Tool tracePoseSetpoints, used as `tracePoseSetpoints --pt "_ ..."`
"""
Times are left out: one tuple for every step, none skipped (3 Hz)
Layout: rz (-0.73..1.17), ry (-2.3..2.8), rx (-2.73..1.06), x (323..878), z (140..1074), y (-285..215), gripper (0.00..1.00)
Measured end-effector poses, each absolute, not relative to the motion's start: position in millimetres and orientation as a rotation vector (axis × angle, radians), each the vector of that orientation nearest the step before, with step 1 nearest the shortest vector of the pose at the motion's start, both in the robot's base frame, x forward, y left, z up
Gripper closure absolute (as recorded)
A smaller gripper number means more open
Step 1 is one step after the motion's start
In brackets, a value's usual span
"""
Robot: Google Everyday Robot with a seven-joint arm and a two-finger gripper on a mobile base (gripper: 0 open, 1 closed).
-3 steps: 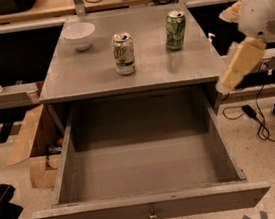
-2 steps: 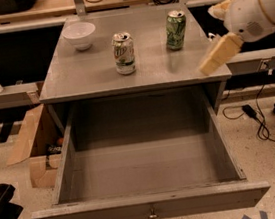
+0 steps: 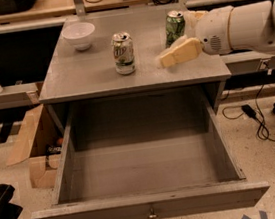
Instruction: Place 7up can into top drawer
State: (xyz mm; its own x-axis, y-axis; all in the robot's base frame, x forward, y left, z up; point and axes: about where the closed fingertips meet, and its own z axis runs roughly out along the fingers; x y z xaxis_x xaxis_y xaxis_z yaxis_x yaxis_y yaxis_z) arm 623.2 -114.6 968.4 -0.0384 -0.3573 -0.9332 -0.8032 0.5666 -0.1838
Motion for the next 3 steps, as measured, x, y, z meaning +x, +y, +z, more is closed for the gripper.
tracePoseSetpoints --pt "0.480 1.583 -0.913 632.7 987.5 -98.2 0.00" --pt "0.489 1.621 -0.938 641.0 961.0 -95.2 0.00" --pt "0.496 1.661 -0.997 658.6 921.9 -73.6 0.00"
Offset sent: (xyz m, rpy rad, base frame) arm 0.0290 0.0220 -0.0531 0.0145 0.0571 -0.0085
